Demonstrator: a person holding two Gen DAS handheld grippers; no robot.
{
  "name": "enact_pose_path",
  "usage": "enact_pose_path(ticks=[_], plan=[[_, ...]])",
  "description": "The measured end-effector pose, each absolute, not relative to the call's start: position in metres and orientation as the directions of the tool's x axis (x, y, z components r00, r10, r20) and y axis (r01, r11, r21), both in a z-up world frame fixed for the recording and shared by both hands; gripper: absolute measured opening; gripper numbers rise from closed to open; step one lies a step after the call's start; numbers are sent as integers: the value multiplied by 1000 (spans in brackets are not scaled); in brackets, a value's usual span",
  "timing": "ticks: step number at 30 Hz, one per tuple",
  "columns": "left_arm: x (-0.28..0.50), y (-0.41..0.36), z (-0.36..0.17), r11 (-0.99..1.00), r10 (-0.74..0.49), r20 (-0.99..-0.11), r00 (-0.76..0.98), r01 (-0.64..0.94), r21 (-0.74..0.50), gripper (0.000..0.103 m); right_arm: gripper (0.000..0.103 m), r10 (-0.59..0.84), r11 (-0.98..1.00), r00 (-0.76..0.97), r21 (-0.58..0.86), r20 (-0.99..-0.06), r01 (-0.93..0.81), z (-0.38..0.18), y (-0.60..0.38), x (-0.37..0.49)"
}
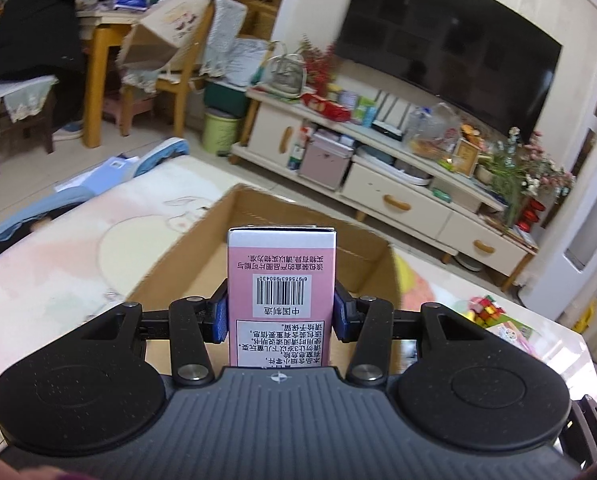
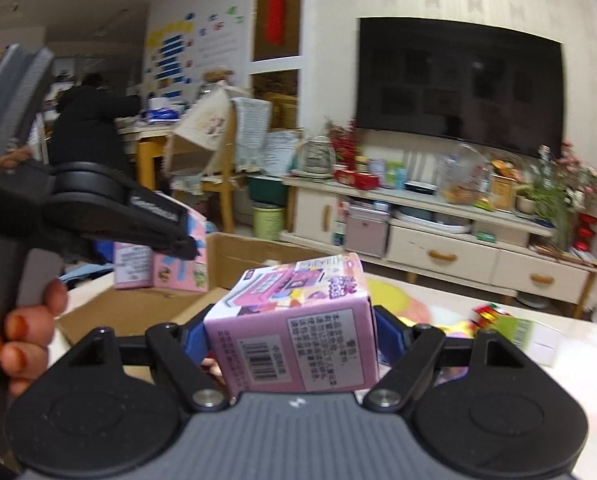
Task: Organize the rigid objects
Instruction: 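Lift and carry both pink boxes toward the cardboard box with both grippers, then open both grippers to drop the pink boxes into the cardboard box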
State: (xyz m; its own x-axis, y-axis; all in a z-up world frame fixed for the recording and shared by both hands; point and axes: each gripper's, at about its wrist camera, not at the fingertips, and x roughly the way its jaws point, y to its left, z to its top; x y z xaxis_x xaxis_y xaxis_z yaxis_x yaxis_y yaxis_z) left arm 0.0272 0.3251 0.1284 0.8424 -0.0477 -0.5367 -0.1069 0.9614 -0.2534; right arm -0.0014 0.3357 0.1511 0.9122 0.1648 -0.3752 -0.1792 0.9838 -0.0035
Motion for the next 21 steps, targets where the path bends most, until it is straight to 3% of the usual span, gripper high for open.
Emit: enact_pose_path(ticks=[11,16,21], plan=[[24,325,125,955,-1,-601,799,-177,-237,58,80,249,959,865,-15,-435,-283,132,371,21],[21,329,126,954,18,-599,800,-193,-228,81,84,257,959,861,6,-439,-283,130,374,14],[25,330,123,953,16,-601,799,-195,-233,89,91,245,966,870,32,-427,-256,129,367,7]])
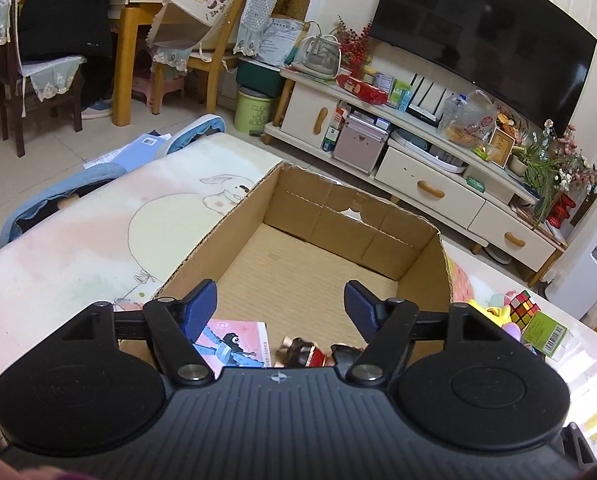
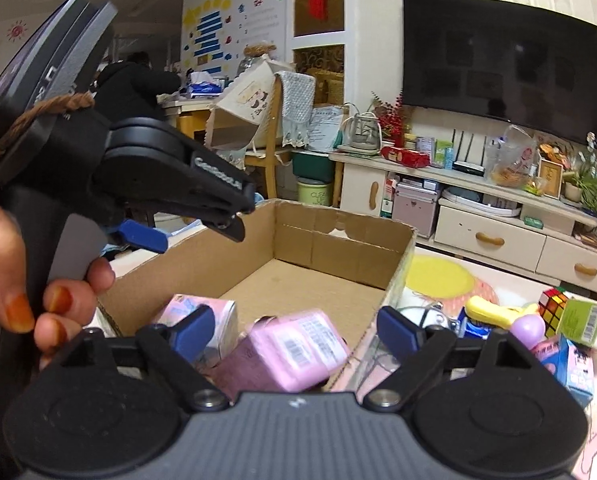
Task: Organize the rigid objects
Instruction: 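Open both grippers to drop the pink boxes into the cardboard box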
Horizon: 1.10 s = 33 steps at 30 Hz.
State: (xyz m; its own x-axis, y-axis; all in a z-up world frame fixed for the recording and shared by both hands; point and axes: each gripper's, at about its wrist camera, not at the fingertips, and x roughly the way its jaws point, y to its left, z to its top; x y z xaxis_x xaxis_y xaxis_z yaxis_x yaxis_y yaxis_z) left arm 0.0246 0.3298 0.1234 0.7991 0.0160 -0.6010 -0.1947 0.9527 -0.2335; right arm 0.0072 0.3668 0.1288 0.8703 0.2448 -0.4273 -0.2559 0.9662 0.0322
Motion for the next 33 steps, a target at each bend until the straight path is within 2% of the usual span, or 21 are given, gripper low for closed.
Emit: enact_pose_path(ticks=[6,33], plan=[[25,327,122,956,9,-602,798,-183,-228,97,94,206,975,884,16,-419,-220,127,359,4],[21,324,121,980,-50,-605,795,-78,-183,102,94,113,993,894,66,-434,-94,104,309,-12]])
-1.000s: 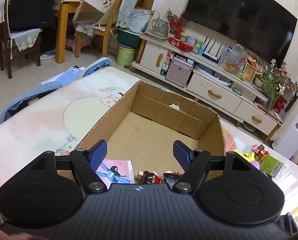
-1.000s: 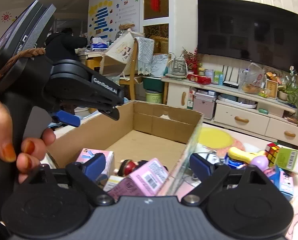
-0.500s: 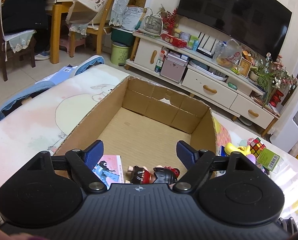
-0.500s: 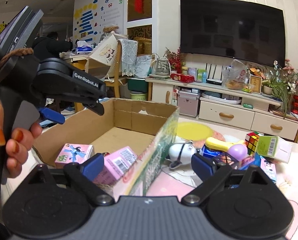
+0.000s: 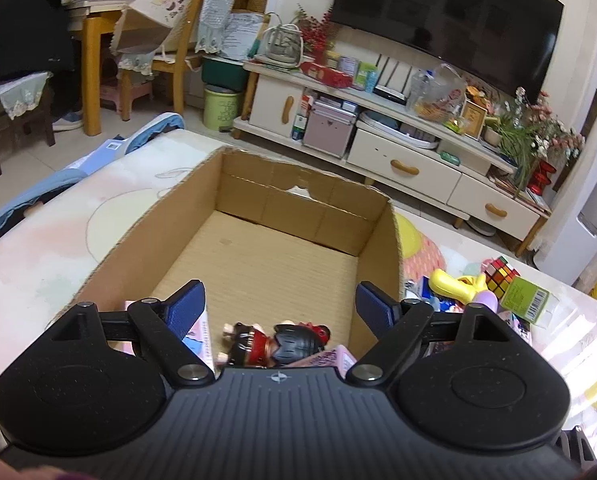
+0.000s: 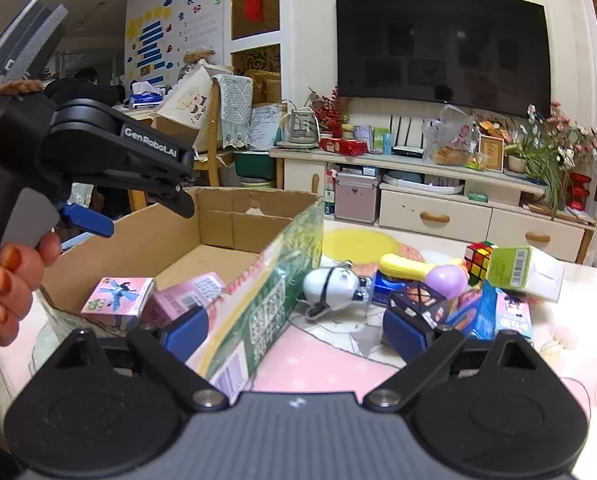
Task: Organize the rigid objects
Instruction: 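Open both grippers to drop the pink boxes into the cardboard box, then move the right gripper to the white-green box and close on it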
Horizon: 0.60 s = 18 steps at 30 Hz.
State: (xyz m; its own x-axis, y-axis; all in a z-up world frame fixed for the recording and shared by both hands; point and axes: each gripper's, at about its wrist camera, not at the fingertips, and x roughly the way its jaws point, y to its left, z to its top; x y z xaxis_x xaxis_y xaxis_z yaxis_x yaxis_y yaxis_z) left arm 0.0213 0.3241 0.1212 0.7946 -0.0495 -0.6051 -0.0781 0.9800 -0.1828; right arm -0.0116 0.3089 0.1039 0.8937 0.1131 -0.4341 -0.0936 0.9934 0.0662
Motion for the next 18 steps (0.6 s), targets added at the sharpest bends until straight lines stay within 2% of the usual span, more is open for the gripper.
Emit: enact_pose_path(ticks=[18], plan=[[20,310,117,992,-113,-603,789,61,-106,103,94,27,995,896,100,-442,20,92,253,-17]])
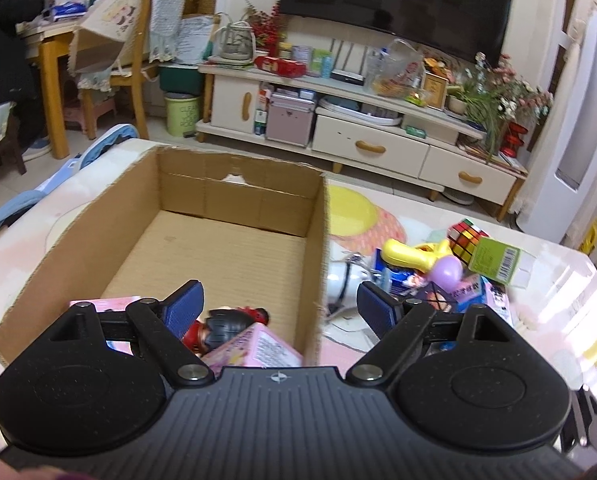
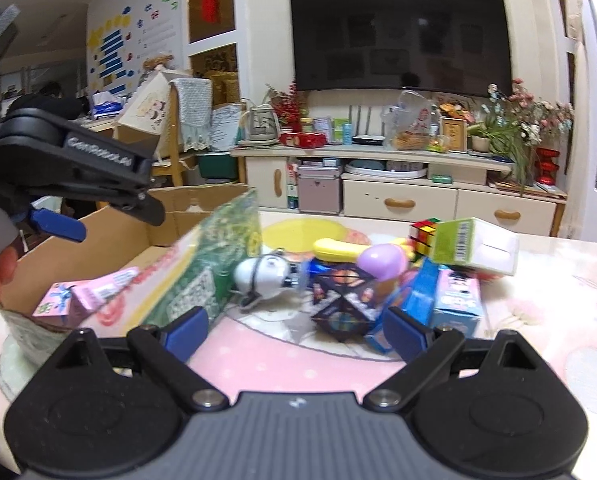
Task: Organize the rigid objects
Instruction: 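Move the right gripper to the white-green box and close on it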
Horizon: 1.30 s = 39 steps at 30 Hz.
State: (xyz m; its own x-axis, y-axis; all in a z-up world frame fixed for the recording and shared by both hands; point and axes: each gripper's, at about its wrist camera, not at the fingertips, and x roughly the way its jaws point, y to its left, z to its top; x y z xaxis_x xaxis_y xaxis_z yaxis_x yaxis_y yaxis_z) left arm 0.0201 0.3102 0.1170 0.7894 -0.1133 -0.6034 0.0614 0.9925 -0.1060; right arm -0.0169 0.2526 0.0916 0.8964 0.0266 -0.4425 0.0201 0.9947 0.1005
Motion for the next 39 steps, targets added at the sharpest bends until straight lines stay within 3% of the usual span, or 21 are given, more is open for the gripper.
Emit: enact_pose_path(ticks=[20,24,39], plan=[[14,279,100,966,-205,-604,770,259,2,103,96,-159,955,865,150,-476,257,70,141,-8],[15,272,95,956,-230,-605,763,292,5,103,102,-159,942,866,188,-474,276,66,119,-3],[50,225,57,948,-239,-629,740,317,12,103,102,-79,946,902,253,-425,202,59,65,53]])
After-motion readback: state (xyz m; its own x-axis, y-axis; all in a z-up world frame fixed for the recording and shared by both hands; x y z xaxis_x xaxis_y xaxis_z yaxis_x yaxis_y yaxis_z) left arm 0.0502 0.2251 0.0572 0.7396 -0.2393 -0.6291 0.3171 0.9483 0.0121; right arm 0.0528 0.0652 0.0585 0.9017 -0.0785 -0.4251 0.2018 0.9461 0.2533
